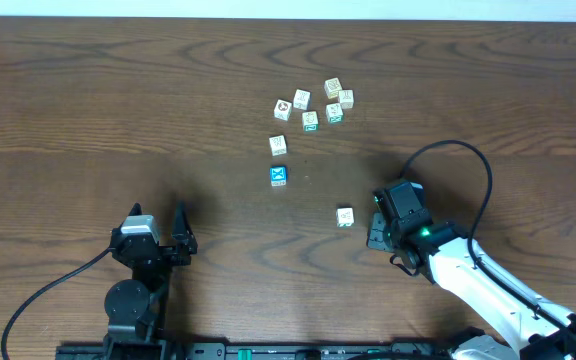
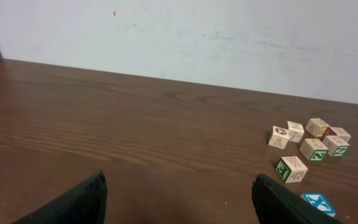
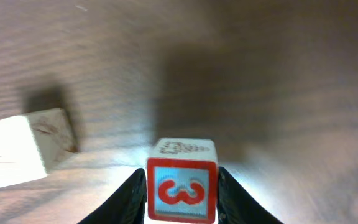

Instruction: Lift 4 blocks

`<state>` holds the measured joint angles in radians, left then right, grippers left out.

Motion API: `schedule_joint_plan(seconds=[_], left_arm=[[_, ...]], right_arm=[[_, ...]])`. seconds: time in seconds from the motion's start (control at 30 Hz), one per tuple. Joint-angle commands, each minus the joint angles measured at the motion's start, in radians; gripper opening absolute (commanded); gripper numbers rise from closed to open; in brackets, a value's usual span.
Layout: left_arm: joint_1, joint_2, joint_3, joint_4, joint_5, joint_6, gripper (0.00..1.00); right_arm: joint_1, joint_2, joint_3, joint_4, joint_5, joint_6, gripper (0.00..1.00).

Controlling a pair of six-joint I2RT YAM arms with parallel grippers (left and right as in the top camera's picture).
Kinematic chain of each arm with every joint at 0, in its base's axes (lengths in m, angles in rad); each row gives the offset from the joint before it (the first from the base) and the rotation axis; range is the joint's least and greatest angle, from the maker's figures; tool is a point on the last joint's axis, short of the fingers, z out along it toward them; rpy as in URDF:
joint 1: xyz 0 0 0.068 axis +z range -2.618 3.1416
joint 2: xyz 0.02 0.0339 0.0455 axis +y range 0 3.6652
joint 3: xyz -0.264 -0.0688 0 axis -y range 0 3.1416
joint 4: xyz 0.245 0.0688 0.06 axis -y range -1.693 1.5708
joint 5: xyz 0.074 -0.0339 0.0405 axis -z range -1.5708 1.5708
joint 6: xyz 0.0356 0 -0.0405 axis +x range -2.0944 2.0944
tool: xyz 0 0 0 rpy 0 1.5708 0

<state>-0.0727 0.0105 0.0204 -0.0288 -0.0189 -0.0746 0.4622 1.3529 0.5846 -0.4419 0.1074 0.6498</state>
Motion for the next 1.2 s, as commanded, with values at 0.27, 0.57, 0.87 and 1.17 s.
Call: schedule_joint_plan(seconds=[0.27,0.57,0.87,1.17], left_arm=[[0.006,-0.006,-0.016,-0.042,-0.03,-0.001,0.75],[0.006,-0.006,-0.016,-0.042,-0.03,-0.001,0.75],[0.006,-0.006,-0.016,-0.042,-0.03,-0.001,0.75],[0.006,-0.006,-0.016,-0.042,-0.03,-0.001,0.75]], right_arm=[[-0.022,0.007,-0.009,0.095,-0.008,-0.154,0.37],[-0.022,0.04,-0.009,0.064,-0.01,-0.153,0.33],[-0.022,0.063,-0.009,0.064,-0.015,-0.15,0.2],[-0.022,0.073,-0.009,0.142,-0.015,-0.15,0.22]])
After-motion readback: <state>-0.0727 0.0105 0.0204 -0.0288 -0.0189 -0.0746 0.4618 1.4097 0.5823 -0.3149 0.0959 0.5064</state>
